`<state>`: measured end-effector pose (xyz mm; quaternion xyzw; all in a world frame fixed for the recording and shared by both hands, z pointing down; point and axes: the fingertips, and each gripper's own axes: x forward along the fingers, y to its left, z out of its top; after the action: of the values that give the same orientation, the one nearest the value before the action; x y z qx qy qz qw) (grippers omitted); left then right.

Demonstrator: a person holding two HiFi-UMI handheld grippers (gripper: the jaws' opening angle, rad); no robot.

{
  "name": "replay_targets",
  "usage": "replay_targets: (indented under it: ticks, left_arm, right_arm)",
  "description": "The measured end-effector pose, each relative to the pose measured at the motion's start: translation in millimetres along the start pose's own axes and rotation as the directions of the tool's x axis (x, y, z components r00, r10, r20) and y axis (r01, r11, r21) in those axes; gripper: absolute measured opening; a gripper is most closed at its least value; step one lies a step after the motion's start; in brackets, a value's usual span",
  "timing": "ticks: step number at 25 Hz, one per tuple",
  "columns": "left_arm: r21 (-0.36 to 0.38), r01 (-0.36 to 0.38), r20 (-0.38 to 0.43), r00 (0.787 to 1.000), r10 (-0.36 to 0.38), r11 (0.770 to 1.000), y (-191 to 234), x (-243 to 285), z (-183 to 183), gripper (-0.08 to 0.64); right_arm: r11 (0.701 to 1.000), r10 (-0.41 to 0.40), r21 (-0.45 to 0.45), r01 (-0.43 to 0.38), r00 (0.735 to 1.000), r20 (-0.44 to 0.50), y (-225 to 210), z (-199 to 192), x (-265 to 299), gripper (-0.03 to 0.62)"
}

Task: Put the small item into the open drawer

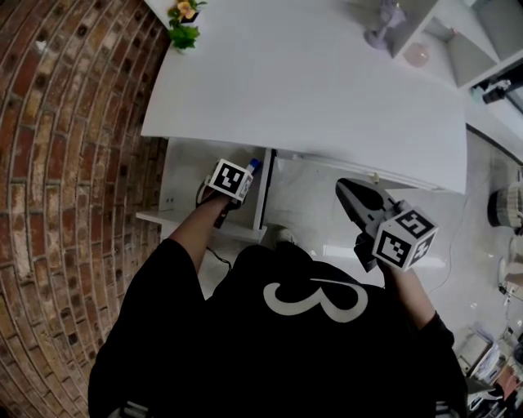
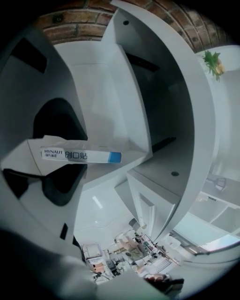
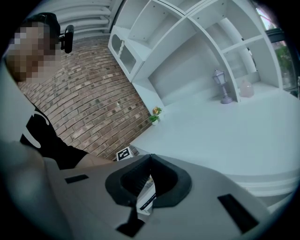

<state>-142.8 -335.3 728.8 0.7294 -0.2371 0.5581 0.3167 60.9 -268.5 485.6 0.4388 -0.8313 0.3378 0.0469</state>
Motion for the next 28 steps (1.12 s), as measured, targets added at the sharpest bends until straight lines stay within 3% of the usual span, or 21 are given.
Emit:
replay_targets:
  ticks: [7, 12, 15, 17, 20, 22, 25, 28]
  left_arm:
    - [0.006, -0.015, 0.055, 0.998, 0.015, 1.0, 12, -27, 9, 0.275]
    - [0.029, 0.01, 0.136, 0.991, -0.013, 1.0, 5, -65, 16, 0.299]
    - [0.046, 0.057, 0.218, 0.974, -0.066, 0.997, -13, -101, 22, 0.305]
    - [0.06, 0.099, 0.293, 0.95, -0.112, 0.993, -31, -131, 31, 0.304]
    - [0.08, 0.147, 0.426, 0.889, -0.167, 0.986, -59, -184, 46, 0.304]
    - [0.102, 0.171, 0.526, 0.827, -0.199, 0.98, -79, -224, 58, 0.285]
    - [0.164, 0.228, 0.659, 0.699, -0.279, 0.96, -114, -285, 73, 0.223]
    - [0.214, 0.319, 0.739, 0.565, -0.366, 0.923, -149, -330, 75, 0.092]
  right_arm:
    - [0.998, 0.044, -0.036, -0.043, 0.999, 0.024, 13, 13, -1, 0.009]
    - [0.993, 0.089, -0.085, -0.085, 0.995, 0.042, 31, 26, 2, 0.01]
    - [0.987, 0.121, -0.111, -0.114, 0.991, 0.057, 43, 34, 1, 0.011]
    - [0.983, 0.148, -0.125, -0.137, 0.986, 0.077, 53, 44, -1, 0.011]
    - [0.971, 0.187, -0.171, -0.168, 0.977, 0.103, 70, 59, -4, 0.011]
    - [0.959, 0.218, -0.207, -0.191, 0.97, 0.111, 83, 67, -6, 0.011]
    - [0.943, 0.263, -0.243, -0.228, 0.956, 0.126, 102, 81, -11, 0.011]
    - [0.928, 0.307, -0.263, -0.264, 0.942, 0.134, 121, 90, -18, 0.011]
